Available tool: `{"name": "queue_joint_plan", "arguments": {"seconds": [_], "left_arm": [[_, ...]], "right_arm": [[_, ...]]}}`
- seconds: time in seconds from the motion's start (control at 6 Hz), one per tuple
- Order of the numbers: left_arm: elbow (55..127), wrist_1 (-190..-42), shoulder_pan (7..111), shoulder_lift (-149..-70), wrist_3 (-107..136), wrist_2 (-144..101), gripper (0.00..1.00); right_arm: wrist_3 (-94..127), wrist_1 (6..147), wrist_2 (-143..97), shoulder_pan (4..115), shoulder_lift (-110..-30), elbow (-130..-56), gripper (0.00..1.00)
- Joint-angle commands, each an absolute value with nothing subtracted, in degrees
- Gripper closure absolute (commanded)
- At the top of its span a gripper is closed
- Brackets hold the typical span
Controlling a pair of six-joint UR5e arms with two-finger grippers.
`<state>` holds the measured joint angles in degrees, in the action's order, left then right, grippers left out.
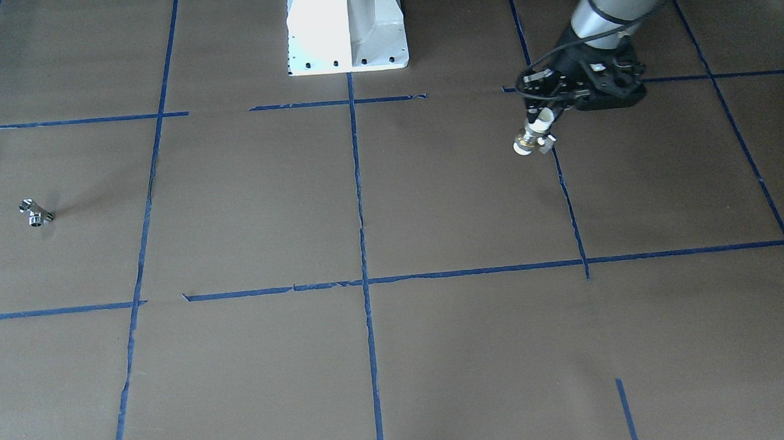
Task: Assemble PPR valve and pipe with both arms
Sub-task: 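Carry the white fitting with the left gripper to the table center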
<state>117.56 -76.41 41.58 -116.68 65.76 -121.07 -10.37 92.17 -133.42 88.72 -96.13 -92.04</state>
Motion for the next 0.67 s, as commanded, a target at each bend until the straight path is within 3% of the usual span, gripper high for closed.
{"name": "queue_joint_plan", "arguments": {"seconds": [0.0,0.17,0.5], "left_arm": [[103.1,-73.0,36.0,-135.1,73.6,-118.0,1.00],[94.9,-77.1,35.4,-140.7,74.7,-116.6,1.00],[84.7,-88.1,33.8,-143.0,75.3,-114.2,1.00]], "right_arm": [[-10.4,92.1,-133.4,88.3,-95.8,-91.4,0.00],[-10.4,92.1,-133.4,88.2,-95.8,-91.4,0.00],[-10.4,92.1,-133.4,88.2,-95.8,-91.4,0.00]]}}
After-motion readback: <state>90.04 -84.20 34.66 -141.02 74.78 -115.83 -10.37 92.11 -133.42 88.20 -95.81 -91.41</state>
